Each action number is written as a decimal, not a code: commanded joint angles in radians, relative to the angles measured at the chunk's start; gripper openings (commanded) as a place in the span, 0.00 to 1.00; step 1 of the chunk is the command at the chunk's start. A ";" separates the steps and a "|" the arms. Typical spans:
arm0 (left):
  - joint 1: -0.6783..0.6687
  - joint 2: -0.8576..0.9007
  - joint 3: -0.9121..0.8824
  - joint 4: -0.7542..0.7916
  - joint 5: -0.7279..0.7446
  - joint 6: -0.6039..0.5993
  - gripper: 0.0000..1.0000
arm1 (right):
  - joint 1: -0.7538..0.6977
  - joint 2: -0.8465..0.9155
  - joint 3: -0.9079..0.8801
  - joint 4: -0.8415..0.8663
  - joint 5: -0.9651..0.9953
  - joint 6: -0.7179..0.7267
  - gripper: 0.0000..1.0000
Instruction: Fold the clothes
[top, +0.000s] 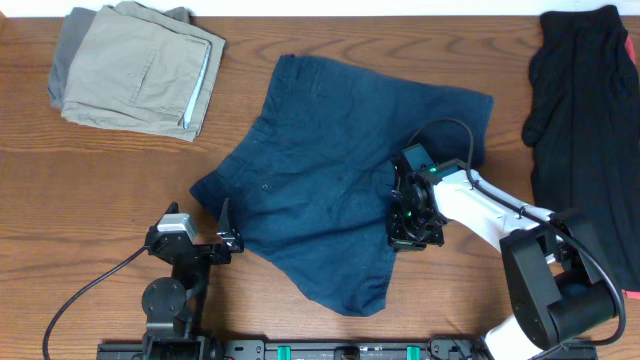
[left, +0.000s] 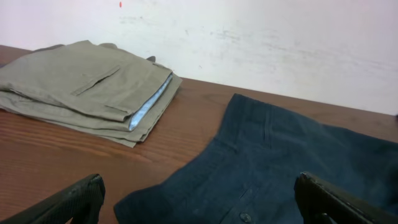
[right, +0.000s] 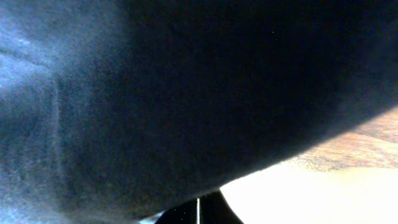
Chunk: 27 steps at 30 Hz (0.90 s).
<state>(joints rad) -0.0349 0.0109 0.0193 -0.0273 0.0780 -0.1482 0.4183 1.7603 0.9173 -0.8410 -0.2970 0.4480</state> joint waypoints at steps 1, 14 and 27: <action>-0.004 -0.007 -0.015 -0.035 0.011 0.017 0.98 | 0.014 0.029 -0.020 0.000 0.110 0.020 0.01; -0.004 -0.007 -0.015 -0.035 0.011 0.017 0.98 | -0.096 0.029 0.203 -0.296 0.346 0.023 0.01; -0.004 -0.007 -0.015 -0.035 0.011 0.017 0.98 | -0.349 0.029 0.359 -0.455 0.560 0.014 0.01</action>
<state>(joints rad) -0.0349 0.0109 0.0193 -0.0273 0.0780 -0.1486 0.1246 1.7851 1.2587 -1.2903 0.1493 0.4622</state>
